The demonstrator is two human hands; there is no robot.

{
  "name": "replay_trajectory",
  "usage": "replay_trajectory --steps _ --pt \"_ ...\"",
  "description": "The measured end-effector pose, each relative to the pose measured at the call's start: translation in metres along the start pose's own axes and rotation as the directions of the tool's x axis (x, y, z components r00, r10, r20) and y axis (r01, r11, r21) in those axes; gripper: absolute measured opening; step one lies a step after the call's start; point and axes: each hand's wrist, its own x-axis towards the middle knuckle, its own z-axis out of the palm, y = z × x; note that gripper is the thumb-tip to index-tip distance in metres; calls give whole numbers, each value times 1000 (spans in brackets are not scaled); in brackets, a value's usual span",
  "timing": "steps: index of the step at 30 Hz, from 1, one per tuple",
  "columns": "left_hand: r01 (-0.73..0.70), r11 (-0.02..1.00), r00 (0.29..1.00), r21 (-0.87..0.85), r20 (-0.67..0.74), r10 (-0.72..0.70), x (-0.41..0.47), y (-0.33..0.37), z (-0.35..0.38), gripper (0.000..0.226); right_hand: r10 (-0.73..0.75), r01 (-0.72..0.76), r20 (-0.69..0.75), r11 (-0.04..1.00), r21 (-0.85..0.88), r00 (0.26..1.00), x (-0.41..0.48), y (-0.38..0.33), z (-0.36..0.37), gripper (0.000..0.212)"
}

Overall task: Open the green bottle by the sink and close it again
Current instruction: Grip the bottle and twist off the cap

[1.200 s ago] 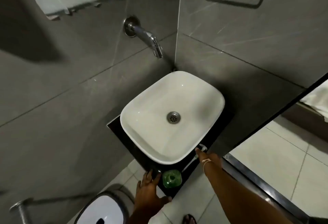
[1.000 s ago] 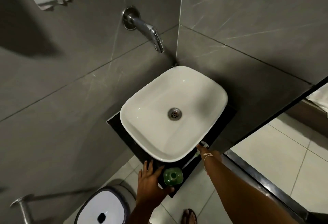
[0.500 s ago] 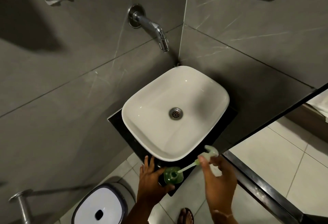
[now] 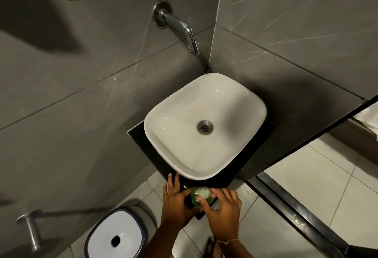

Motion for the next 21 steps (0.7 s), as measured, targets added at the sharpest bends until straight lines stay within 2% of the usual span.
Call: replay_trajectory --steps 2,5,8,10,12,16,19,21 --pt "5 1000 1000 21 -7 -5 0 0 0 67 47 -47 12 999 -24 999 1 -2 1 38" --pt "20 999 1000 29 -9 -20 0 3 0 68 86 -84 46 996 -40 995 1 -6 2 42" --pt "39 999 999 26 -3 -38 -1 3 1 63 32 -32 72 999 -5 997 -3 -4 4 49" --pt "41 999 999 31 13 -42 0 2 2 62 20 -19 43 1000 -6 999 -4 -1 4 40" --pt "38 999 999 36 16 -39 0 2 3 61 56 -55 11 997 -57 998 -3 -3 8 35" --pt "44 999 999 27 -6 -44 -1 4 2 56 195 -195 -1 977 -86 981 2 -17 15 46" --pt "45 998 999 37 1 -45 -2 4 0 55 150 -150 25 989 -11 988 -4 -14 14 53" --pt "46 998 999 40 14 -47 -1 5 0 57 97 -97 19 994 41 995 -10 -8 12 49"
